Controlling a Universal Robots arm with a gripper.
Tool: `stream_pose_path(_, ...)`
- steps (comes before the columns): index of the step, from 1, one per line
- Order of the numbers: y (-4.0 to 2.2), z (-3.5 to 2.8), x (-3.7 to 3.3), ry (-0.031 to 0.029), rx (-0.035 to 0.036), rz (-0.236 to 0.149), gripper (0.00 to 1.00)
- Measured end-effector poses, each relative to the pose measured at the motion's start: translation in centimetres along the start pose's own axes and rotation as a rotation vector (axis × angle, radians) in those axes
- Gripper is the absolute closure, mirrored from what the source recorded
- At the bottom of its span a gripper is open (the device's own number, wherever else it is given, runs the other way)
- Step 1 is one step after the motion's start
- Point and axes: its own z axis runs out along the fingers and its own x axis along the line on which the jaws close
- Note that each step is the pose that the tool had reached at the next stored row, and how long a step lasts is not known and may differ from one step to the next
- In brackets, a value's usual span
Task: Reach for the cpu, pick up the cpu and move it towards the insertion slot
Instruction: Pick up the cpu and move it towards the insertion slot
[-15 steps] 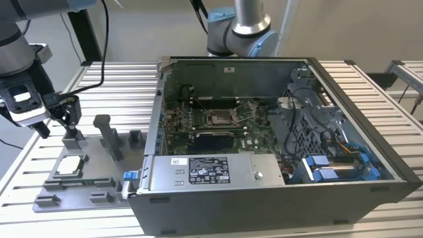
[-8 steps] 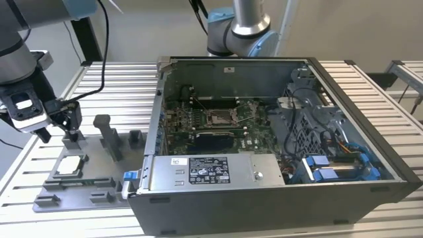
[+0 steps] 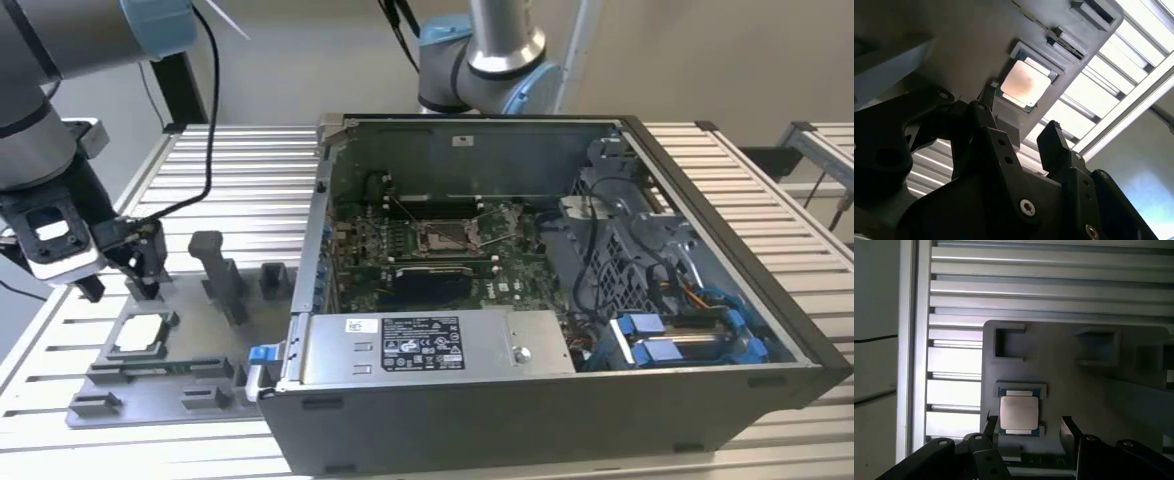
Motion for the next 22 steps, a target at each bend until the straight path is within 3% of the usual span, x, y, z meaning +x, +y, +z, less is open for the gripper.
stream_pose_path(6, -0.04, 1.09, 0.42, -0.0006, -0.0001, -0.008, 0.0)
stream_pose_path(22, -0.2, 3.94, 0.69, 0.0006, 0.0, -0.034, 0.0)
